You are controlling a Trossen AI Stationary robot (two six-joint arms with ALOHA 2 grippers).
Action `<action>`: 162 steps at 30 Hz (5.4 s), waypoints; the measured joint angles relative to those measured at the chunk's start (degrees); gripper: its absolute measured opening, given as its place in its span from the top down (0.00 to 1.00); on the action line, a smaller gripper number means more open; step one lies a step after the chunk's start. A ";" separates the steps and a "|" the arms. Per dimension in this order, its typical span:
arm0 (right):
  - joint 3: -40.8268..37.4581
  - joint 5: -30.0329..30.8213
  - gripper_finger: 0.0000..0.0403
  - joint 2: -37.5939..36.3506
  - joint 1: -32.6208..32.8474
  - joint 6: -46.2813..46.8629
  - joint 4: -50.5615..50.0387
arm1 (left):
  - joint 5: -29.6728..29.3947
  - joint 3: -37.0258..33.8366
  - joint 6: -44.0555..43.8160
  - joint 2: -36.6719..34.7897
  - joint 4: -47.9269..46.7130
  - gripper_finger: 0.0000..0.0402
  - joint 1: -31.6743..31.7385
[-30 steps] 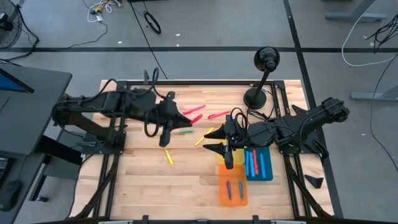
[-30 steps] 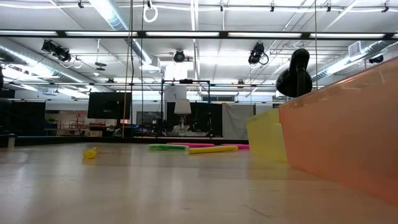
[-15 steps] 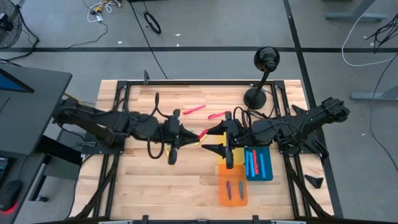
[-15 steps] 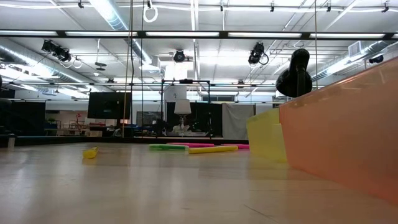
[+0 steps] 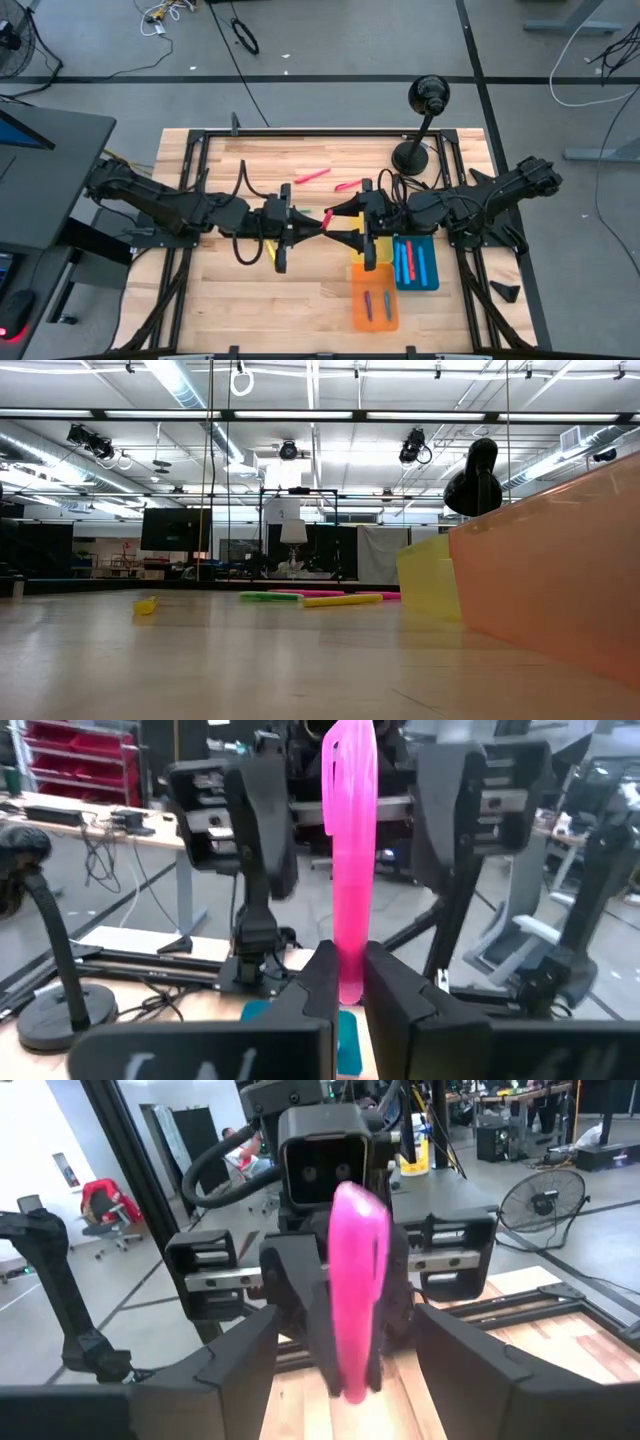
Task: Pick & Place Markers
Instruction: Put the left pink pen into the orange bin, then put the green pen into the orange bin
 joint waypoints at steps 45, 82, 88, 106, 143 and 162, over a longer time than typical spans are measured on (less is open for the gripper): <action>0.02 -0.25 0.95 -0.08 1.43 39.70 -19.59 | 9.69 0.02 -2.86 -1.27 -6.17 0.49 0.48; 0.02 -18.60 0.95 7.91 13.33 103.98 -53.67 | 13.02 0.02 -2.82 -1.25 -22.00 0.50 0.48; 0.02 -19.44 0.95 13.81 13.35 104.46 -51.35 | 13.02 0.02 -3.43 -1.25 -22.00 0.50 0.47; 0.02 -26.15 0.93 26.89 14.43 104.61 -49.02 | 16.52 0.02 -4.90 -1.25 -22.69 0.50 0.44; 0.02 -25.92 0.73 33.92 14.85 101.89 -44.13 | 16.52 0.02 -4.79 -1.25 -25.11 0.50 0.46; 0.00 -14.49 0.72 18.29 12.41 82.51 -51.26 | 14.75 0.02 -6.35 -1.25 -25.04 0.50 0.52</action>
